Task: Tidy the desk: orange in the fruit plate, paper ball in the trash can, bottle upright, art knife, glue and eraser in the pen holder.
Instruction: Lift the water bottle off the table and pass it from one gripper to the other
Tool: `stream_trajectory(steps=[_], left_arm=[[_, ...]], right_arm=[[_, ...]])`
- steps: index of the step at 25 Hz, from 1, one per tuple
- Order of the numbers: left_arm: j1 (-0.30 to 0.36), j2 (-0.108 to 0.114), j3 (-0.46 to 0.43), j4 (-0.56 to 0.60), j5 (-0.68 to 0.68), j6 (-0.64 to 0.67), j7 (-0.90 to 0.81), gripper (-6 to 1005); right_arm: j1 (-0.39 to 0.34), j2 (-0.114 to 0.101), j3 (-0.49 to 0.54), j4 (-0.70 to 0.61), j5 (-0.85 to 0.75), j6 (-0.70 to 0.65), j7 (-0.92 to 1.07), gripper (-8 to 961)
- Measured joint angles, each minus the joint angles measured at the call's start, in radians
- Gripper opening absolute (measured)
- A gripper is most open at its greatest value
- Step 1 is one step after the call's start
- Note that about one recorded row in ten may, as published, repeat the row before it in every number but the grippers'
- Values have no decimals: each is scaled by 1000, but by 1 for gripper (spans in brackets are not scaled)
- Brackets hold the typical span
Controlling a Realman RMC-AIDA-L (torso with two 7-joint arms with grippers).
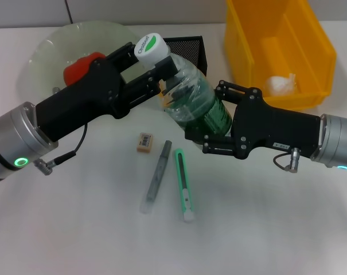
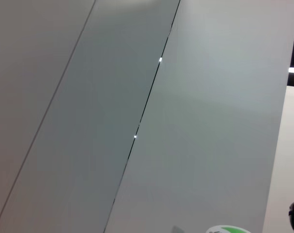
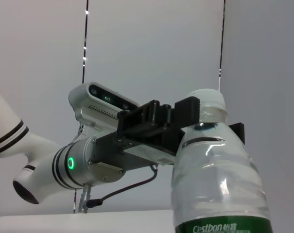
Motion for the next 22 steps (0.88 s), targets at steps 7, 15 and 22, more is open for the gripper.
stream_trajectory(steps=[7, 15, 22], left_arm=[[-3, -1, -5, -10, 0, 4, 0, 690], [-16, -3, -6, -26, 0, 8, -1, 653], [-21, -3, -8, -37, 0, 9, 0, 641]], right_arm=[[0, 0, 0, 26, 19, -5, -19, 763], [-6, 1, 1, 52, 42, -2, -31, 763], [-7, 2, 2, 87, 62, -1, -55, 763]])
